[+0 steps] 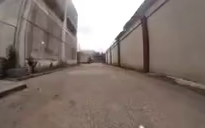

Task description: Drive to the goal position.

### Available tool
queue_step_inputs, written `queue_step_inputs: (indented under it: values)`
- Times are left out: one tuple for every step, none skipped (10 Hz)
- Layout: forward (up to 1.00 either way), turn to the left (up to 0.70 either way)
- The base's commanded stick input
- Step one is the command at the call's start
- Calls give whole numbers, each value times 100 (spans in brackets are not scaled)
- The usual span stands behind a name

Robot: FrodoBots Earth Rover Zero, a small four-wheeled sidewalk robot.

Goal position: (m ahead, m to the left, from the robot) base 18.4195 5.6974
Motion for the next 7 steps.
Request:
queue_step_inputs:
  values:
    - [30,0]
    - [30,0]
    - [30,0]
    - [30,0]
    - [30,0]
    - [30,0]
    - [30,0]
